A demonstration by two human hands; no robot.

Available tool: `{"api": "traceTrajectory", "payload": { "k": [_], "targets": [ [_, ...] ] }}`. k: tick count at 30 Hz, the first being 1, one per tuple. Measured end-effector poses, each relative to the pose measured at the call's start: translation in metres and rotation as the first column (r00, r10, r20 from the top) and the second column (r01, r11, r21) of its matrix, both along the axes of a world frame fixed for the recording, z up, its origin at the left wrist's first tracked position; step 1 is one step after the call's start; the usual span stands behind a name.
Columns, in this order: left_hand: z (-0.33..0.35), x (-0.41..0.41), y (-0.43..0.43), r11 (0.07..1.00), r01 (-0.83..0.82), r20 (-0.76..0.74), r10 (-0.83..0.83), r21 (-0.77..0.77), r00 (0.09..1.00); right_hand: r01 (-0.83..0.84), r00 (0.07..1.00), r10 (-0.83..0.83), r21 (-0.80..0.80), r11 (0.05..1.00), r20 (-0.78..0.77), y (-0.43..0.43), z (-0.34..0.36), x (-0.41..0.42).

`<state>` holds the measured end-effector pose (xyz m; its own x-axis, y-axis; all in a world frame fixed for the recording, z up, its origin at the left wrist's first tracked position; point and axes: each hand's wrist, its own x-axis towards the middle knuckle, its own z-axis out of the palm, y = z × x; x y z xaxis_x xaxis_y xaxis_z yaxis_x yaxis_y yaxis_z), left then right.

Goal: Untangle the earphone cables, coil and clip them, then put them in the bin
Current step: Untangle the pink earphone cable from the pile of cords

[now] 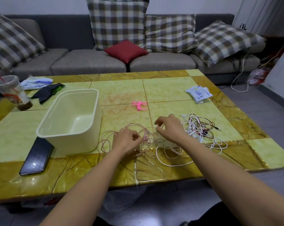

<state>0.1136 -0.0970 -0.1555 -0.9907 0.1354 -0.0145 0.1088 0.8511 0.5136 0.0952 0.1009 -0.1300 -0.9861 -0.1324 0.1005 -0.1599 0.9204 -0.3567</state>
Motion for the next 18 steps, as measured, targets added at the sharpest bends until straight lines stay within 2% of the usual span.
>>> {"api": "traceTrajectory", "payload": {
  "k": [2, 6, 10, 13, 16, 18],
  "targets": [
    [0.002, 0.001, 0.0, 0.999, -0.031, 0.008, 0.031, -0.037, 0.999, -0.077, 0.993, 0.081, -0.054, 0.996, 0.082, -0.008, -0.004, -0.003],
    [0.001, -0.002, -0.001, 0.984, -0.157, -0.031, 0.155, -0.086, 0.987, -0.084, 0.96, 0.066, 0.053, 0.995, 0.271, -0.023, -0.023, -0.009],
    [0.002, -0.013, -0.014, 0.978, -0.187, 0.056, 0.193, -0.097, 0.98, 0.032, 0.976, -0.014, -0.077, 0.996, 0.216, -0.017, -0.035, -0.01],
    [0.013, -0.019, -0.016, 0.96, -0.222, -0.023, 0.221, -0.17, 0.975, 0.058, 0.984, -0.029, -0.16, 0.985, 0.177, -0.01, -0.033, -0.011],
    [0.022, -0.019, -0.008, 0.91, -0.224, -0.161, 0.178, -0.348, 0.971, -0.022, 0.96, 0.07, -0.175, 0.984, 0.272, -0.006, -0.03, -0.008],
    [0.023, -0.018, -0.002, 0.9, -0.209, -0.216, 0.133, -0.382, 0.967, -0.053, 0.935, 0.11, -0.175, 0.983, 0.336, -0.005, -0.027, -0.006]
  ]
}}
